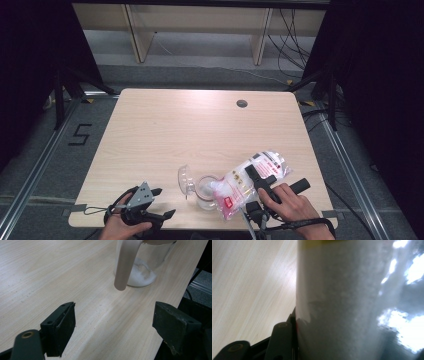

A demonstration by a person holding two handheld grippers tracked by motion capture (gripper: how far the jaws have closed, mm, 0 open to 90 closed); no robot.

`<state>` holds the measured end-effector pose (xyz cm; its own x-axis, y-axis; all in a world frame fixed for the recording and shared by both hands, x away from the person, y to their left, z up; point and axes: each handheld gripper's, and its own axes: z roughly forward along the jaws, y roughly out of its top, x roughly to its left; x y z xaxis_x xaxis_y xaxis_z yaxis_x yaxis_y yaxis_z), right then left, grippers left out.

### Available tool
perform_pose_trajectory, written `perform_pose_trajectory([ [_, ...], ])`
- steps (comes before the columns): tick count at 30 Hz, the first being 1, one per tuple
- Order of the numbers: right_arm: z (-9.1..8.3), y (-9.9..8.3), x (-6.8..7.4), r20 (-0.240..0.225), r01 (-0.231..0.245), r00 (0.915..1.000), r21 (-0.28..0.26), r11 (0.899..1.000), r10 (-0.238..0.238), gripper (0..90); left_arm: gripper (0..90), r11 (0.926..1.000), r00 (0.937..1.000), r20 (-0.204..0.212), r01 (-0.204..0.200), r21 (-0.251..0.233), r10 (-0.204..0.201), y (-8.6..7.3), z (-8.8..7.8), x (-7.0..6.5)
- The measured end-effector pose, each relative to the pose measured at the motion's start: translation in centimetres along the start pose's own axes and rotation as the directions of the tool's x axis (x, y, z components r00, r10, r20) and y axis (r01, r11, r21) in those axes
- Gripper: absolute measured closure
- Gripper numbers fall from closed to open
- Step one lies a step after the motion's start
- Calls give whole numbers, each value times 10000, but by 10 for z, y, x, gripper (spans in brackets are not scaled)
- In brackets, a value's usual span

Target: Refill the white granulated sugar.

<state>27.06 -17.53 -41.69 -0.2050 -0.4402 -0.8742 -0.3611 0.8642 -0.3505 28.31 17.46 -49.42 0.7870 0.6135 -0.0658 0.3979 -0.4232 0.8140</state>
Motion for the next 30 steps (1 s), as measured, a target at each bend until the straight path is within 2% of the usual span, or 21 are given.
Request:
perform_pose_trajectory([
  [1,0,0,0,5,13,10000,1,10000,-13,541,182,9999,10000,-21,43,105,-43,1,-1,0],
  [2,0,0,0,0,17,10000,10,10000,-17,541,182,10000,10000,7,1,-10,-1,0,0,0],
  [3,0,0,0,16,38,10000,10,10000,-38,541,183,9997,9999,-3,-139,223,139,1,-1,1],
  [4,-1,0,-1,-2,132,9999,12,9999,-132,541,182,10000,10000,13,-70,-17,70,0,1,0],
  [6,-1,0,-2,-33,177,9998,38,9998,-177,541,183,9997,9997,2,-235,37,235,0,0,1],
  [13,-1,0,-1,-59,115,9999,105,9999,-114,543,183,9996,9998,-9,-223,145,223,1,0,1],
  [15,-1,-1,-2,-4,265,9996,26,9996,-265,543,183,9998,9998,51,-174,-59,174,0,1,1],
  [18,-1,-1,-2,-23,229,9997,62,9997,-229,543,183,9999,9999,44,-141,3,141,0,1,1],
  [20,0,-1,-3,1,398,9992,-35,9992,-398,543,183,10000,10000,-14,-25,31,26,0,1,0],
  [24,-1,-1,-2,-27,268,9996,92,9996,-268,544,183,10000,10000,31,4,9,-4,0,1,0],
  [28,-2,0,-1,2,242,9997,64,9997,-242,545,183,10000,10000,12,-75,28,75,0,0,0],
  [29,-2,1,-1,7,267,9996,54,9996,-267,545,183,9997,9997,19,-241,19,241,0,0,1],
  [30,-1,1,-1,3,324,9995,70,9995,-324,545,183,9997,9998,10,-213,156,213,1,-1,1],
])
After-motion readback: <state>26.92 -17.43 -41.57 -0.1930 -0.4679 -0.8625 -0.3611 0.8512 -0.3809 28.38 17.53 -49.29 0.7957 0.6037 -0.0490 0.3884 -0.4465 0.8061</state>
